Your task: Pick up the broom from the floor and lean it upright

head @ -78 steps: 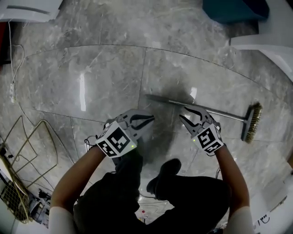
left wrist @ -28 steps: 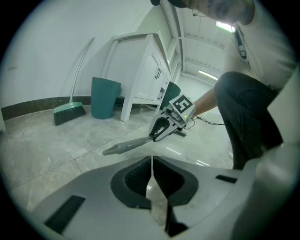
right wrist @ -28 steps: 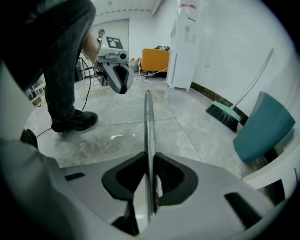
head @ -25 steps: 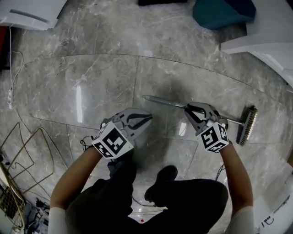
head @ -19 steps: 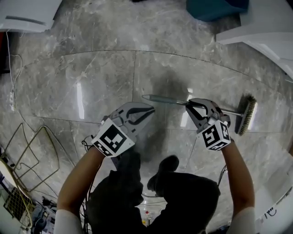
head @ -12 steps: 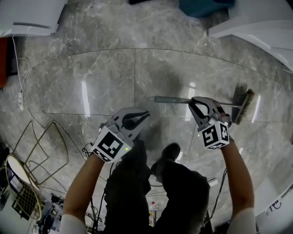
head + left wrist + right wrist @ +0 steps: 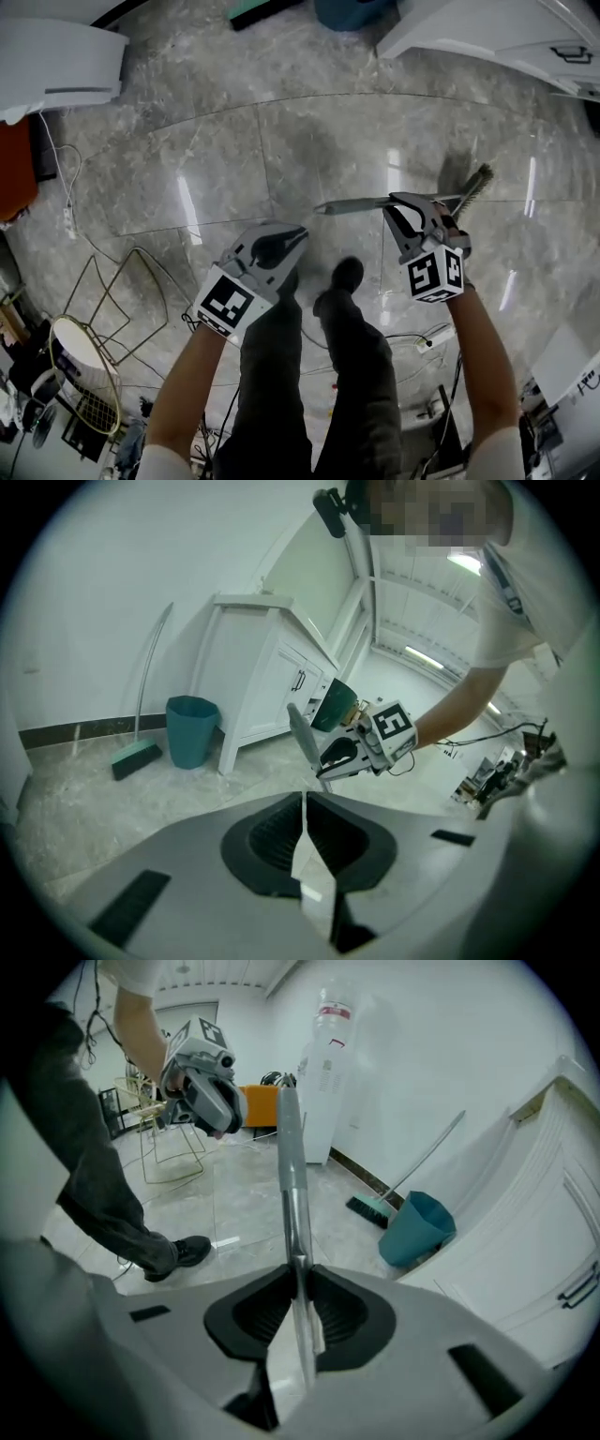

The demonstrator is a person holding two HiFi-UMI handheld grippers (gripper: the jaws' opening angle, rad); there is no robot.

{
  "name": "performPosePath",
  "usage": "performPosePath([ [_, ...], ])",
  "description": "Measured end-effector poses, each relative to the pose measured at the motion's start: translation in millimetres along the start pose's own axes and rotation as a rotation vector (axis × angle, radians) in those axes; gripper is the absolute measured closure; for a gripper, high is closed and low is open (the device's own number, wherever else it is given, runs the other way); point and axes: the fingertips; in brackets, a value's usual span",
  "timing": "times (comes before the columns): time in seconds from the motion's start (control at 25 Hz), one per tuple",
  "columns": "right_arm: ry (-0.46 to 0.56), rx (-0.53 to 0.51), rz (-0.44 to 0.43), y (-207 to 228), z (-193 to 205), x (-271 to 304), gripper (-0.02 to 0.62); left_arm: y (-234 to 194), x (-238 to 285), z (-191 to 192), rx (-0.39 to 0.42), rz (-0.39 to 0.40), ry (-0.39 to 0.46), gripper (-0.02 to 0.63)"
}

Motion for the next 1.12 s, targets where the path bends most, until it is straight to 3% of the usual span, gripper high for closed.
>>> performPosePath([
  [0.32, 0.029, 0.192, 0.157, 47, -12, -96, 0.521, 57, -2, -76, 0.039, 0.073, -0.016, 0.591],
  [0.6, 0.036, 0.384, 0.299, 83, -5, -155, 0.520, 87, 2, -117, 0.094, 0.152, -0.046, 0.591],
  [0.8, 0.053, 0.507, 0.380, 104, -12, -187, 0.520, 87, 3, -142, 0.180, 0.223, -0.087, 0.591],
  [1.12, 0.089, 0.678, 0.482, 132, -32, -215, 0.518, 77, -2, -213, 0.267, 0.305, -0.090, 0.591],
])
Point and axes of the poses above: the fingertips, and each gripper's own axes: x forward along the fingers, y to its right, z out of its underside, and after that the axes turned 5 degrees about x, right-handed
